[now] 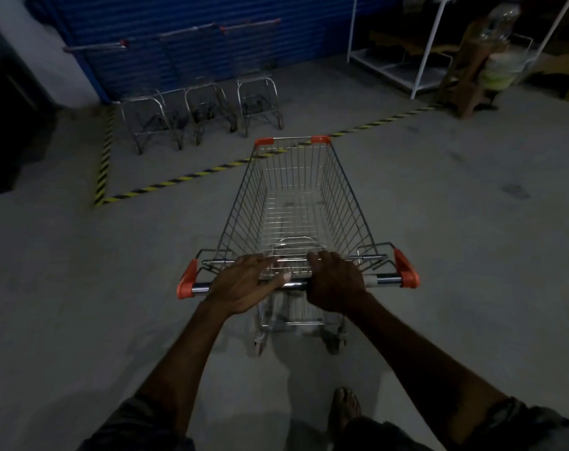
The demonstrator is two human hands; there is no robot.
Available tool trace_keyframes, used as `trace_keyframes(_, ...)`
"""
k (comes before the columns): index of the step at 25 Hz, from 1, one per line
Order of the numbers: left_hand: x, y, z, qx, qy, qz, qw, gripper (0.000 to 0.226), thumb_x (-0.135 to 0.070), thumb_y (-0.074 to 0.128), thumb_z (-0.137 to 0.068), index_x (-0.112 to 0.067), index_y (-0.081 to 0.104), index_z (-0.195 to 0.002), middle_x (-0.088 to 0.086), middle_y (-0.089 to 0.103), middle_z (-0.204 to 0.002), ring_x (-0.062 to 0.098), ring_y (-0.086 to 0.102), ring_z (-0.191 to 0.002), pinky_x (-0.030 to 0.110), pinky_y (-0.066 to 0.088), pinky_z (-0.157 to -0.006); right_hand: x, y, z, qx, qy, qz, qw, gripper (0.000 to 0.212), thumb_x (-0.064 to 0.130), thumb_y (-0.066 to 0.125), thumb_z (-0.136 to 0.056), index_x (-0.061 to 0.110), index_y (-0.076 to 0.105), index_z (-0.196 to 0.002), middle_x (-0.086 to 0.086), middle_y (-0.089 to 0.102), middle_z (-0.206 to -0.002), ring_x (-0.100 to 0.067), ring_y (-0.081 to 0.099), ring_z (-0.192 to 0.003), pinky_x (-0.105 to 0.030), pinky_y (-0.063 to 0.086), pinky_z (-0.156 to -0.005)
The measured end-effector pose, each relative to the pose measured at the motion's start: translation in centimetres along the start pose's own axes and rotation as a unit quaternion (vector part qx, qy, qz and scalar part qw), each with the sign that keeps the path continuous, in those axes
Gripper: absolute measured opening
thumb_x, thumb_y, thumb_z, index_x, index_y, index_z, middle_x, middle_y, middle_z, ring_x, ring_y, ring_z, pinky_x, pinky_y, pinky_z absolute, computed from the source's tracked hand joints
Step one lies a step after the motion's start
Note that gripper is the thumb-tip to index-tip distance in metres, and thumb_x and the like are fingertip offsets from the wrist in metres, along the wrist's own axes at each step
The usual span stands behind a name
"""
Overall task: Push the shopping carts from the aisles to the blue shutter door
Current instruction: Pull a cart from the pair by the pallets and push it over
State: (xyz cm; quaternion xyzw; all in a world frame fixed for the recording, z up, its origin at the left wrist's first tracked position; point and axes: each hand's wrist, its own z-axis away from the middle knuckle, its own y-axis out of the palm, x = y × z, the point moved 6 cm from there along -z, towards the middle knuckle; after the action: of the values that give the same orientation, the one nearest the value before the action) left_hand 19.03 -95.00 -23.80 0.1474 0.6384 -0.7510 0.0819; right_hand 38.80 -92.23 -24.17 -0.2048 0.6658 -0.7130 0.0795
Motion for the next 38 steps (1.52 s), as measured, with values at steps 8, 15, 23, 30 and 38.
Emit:
trace_keyframes(8,-1.2,-2.3,-15.8,-0.035,-0.021,0.003,0.999,0.088,-0.097,0.019,-0.080,-0.044,0.051,-0.143,-0.014,0.052,-0.149,0.014,0.046,-0.137,0.041,0.040,-0.113,-7.4,-2.7,-12.7,0.031,0.009,0.023,0.999,0.074,0.046,0.066,-0.081,0.018,0.044,-0.146,-0.009,0.056,-0.137,-0.031,0.054,-0.124,-0.045,0.054,-0.091)
trace_keyframes(15,-0.7,-4.4,-29.9,-0.068,0.003,-0.030,0.997,0.092,-0.096,0.014,-0.081,-0.041,0.053,-0.143,-0.013,0.057,-0.146,0.013,0.052,-0.134,0.040,0.038,-0.114,-13.3,-3.8,-25.1,0.045,0.038,0.013,0.998,0.079,0.047,0.060,-0.086,0.031,0.030,-0.157,-0.006,0.053,-0.146,-0.032,0.052,-0.130,-0.048,0.051,-0.095)
trace_keyframes(23,0.5,-6.6,-47.6,0.066,0.019,-0.034,0.997,0.112,-0.103,0.008,-0.069,-0.039,0.031,-0.158,-0.003,0.038,-0.161,0.023,0.033,-0.146,0.045,0.023,-0.121,-20.4,-5.2,-40.7,0.151,0.070,0.031,0.986,0.099,0.071,0.060,-0.081,0.036,0.015,-0.161,-0.003,0.030,-0.165,-0.029,0.029,-0.151,-0.063,0.016,-0.119)
trace_keyframes(30,1.0,-9.7,-60.4,0.111,0.050,-0.021,0.992,0.100,-0.099,0.023,-0.076,-0.037,0.036,-0.154,0.002,0.041,-0.157,0.026,0.036,-0.144,0.044,0.026,-0.120,-23.9,-7.8,-51.1,0.089,0.095,0.003,0.991,0.082,0.064,0.061,-0.078,0.036,0.040,-0.152,0.000,0.057,-0.144,-0.025,0.056,-0.129,-0.041,0.045,-0.105)
trace_keyframes(38,0.2,-12.2,-74.9,0.041,0.073,-0.036,0.996,0.087,-0.091,0.031,-0.084,-0.032,0.051,-0.145,0.002,0.055,-0.146,0.022,0.051,-0.135,0.039,0.037,-0.115,-30.7,-9.9,-63.5,0.066,0.107,-0.002,0.992,0.074,0.056,0.059,-0.074,0.033,0.049,-0.143,0.000,0.064,-0.133,-0.026,0.062,-0.120,-0.040,0.051,-0.097)
